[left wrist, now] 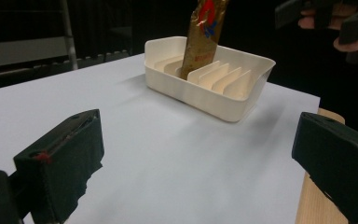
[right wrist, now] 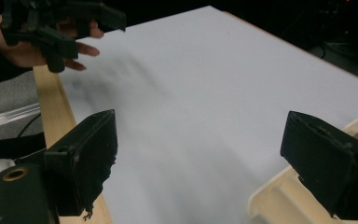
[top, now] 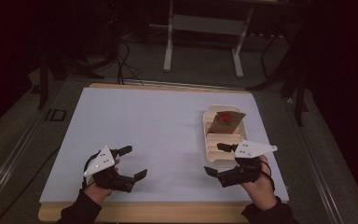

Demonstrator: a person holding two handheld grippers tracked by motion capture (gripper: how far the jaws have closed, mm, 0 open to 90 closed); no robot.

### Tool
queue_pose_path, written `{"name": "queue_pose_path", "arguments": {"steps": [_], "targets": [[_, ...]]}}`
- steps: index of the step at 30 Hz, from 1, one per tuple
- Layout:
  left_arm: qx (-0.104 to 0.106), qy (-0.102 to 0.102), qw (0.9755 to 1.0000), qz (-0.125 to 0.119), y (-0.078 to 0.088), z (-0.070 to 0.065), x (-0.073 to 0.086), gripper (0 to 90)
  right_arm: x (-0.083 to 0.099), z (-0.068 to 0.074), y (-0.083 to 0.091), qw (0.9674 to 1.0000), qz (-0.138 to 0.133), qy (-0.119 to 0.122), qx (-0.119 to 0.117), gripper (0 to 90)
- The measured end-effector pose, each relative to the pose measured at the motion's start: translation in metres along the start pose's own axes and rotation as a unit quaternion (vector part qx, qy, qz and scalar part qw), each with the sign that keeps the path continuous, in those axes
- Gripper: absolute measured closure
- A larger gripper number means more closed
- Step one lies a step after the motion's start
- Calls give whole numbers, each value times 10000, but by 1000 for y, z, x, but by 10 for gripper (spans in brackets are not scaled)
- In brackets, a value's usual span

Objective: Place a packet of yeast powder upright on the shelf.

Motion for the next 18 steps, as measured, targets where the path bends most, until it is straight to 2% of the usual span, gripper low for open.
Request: {"name": "queue_pose_path", "arguments": {"steps": [5, 7, 13, 16, 18], "targets": [[-2, 9, 10000, -4, 0, 1, 0, 28, 11, 4, 1, 10000, -1, -78, -24, 109], [-3, 10, 10000, -3, 0, 1, 0, 28, 18, 6, 1, 9999, 4, -139, -93, 136], [-10, 0, 10000, -20, 0, 0, 0, 28, 32, 10, -2, 9997, 183, -141, -44, 131], [-2, -7, 10000, -9, -1, 0, 0, 29, 37, 12, -1, 9998, 163, -124, -34, 133], [9, -18, 10000, -10, -1, 0, 0, 29, 41, 13, -1, 9996, 180, -148, -153, 133]]}}
Point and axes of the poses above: each handheld gripper's, and its own axes: y roughly backward along the jaws, x roughly out of its underside, z roughly to its left, the point moved 4 cm from there along -y, roughly forward along the jaws, and after that the axes turned 6 degrees about y, right-handed, at the moved point
